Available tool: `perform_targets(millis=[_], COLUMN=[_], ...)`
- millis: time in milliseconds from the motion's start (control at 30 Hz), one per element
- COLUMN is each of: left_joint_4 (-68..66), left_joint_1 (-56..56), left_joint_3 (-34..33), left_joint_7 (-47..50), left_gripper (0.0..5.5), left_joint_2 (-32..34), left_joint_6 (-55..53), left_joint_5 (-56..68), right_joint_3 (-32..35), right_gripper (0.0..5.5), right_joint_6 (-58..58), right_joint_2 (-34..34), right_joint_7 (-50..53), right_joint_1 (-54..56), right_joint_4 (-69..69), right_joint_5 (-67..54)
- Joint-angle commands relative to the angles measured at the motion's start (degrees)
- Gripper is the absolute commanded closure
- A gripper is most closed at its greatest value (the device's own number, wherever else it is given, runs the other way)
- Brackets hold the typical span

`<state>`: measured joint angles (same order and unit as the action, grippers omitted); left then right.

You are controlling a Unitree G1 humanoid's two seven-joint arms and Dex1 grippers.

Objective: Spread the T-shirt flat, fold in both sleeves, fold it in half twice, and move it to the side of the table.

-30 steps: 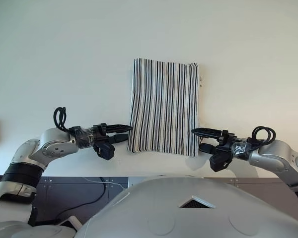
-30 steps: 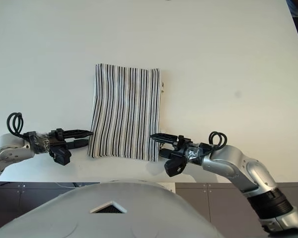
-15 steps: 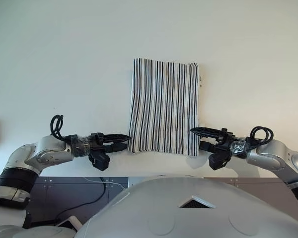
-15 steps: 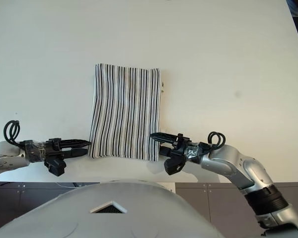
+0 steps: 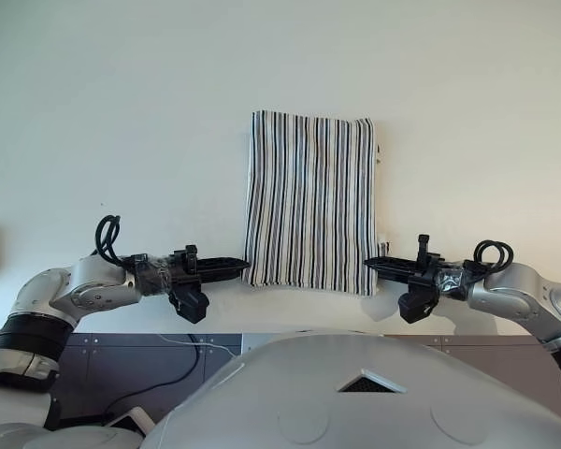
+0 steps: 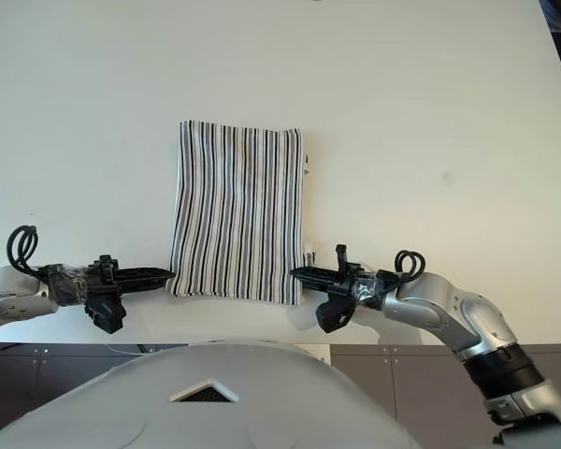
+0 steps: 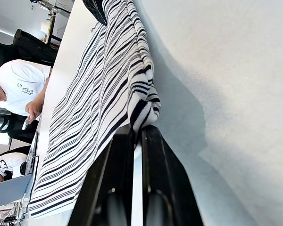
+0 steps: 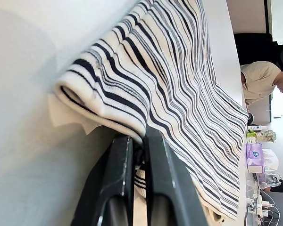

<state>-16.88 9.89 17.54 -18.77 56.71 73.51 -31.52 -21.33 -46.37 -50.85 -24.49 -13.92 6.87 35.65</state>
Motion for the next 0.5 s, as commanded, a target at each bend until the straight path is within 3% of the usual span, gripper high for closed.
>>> perform_targets(millis=[33,267,367,500], left_joint_4=[2.4,14.8,20.0,33.5], left_joint_1=[1.8,6.4,12.6,18.9], left_joint_3=[4.1,8.0,7.3,3.3], left_joint_7=[-5.4,-18.1,-21.1,-22.0], left_gripper=[5.40,5.40,5.40,5.40], left_joint_2=[-1.6,6.2,11.5,16.1], left_joint_6=[-7.4,-20.4,-23.2,-38.2], left_joint_5=[1.6,21.0,25.3,44.7], right_joint_3=[-0.2,1.0,2.2,8.1], right_gripper=[5.39,5.39,5.39,5.39], right_joint_6=[4.7,14.5,20.6,31.6], right_joint_2=[-0.8,-5.6,-10.2,-12.0], right_joint_7=[-5.7,-16.9,-21.7,-22.7], right_joint_1=[-0.6,-5.4,-11.8,-14.6], right_joint_4=[2.6,10.6,17.0,24.9], right_joint_5=[-7.4,-24.6,-37.6,-52.8])
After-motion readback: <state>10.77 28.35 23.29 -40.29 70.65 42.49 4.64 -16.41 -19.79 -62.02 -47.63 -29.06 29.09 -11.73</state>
